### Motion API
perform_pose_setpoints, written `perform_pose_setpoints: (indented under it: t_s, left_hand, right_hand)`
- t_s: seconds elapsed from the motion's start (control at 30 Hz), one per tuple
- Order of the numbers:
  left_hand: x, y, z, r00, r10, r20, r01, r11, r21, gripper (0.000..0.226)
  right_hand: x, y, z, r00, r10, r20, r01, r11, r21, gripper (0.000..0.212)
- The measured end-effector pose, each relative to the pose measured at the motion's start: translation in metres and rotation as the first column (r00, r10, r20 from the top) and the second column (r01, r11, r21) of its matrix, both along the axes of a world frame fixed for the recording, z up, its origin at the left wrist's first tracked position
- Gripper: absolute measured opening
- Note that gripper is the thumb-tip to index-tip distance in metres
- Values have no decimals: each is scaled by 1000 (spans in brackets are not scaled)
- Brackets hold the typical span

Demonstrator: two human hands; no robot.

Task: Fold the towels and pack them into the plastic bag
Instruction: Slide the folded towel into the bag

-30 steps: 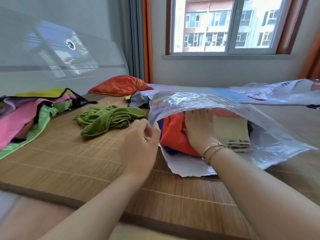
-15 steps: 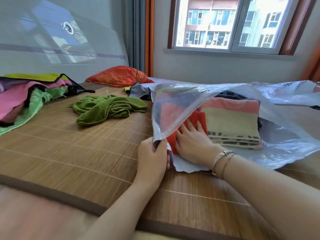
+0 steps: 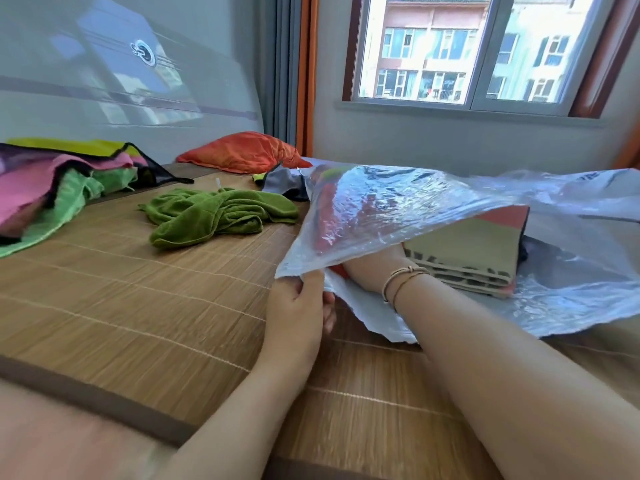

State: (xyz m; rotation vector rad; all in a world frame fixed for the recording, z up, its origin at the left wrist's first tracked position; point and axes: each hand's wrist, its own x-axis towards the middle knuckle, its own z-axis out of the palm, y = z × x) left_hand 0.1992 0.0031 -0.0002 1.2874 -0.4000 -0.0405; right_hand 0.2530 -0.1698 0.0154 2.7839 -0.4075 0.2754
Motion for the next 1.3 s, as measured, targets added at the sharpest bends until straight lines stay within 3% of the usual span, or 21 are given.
perform_pose_setpoints:
  t_s: [0.07,0.17,0.3,0.47,0.57,0.7,0.9,1.13,1.3]
  left_hand:
    - [-1,3,4,1000,-16,15,16,1000,11,41]
    - [-11,12,9,998,-49,31,46,995,83,46]
    - [-43,40,15,995,-49,-82,60,988,141,53]
    - [-72,96,15,978,87,-190,-78,996,52,48]
    - [-67,142,12,947,169,-271,-175,985,2,45]
    - [-41,199,12,913,286,-291,-296,955,9,41]
    - [6,240,3,933,292,-208,-276,955,104,28]
    - [44,253,-9,922,246,-300,-193,962,195,28]
    - [42,254,-6,925,207,-317,-158,972,174,28]
  right_hand:
    - [-21,15,-2,999,33,16,-33,999,-26,59]
    - [-70,38,2,999,16,46,-23,988,154,59]
    - [-136,69,9,999,40,-37,-33,984,173,55]
    - [-172,128,20,942,240,236,-258,965,49,31]
    - [-164,172,22,849,412,332,-469,876,111,29]
    - [-116,221,9,812,442,381,-561,771,302,24]
    - [4,247,0,931,302,204,-364,731,577,41]
    - [100,238,3,976,208,-61,-149,847,510,49]
    - [89,246,10,986,154,-65,-103,867,487,47]
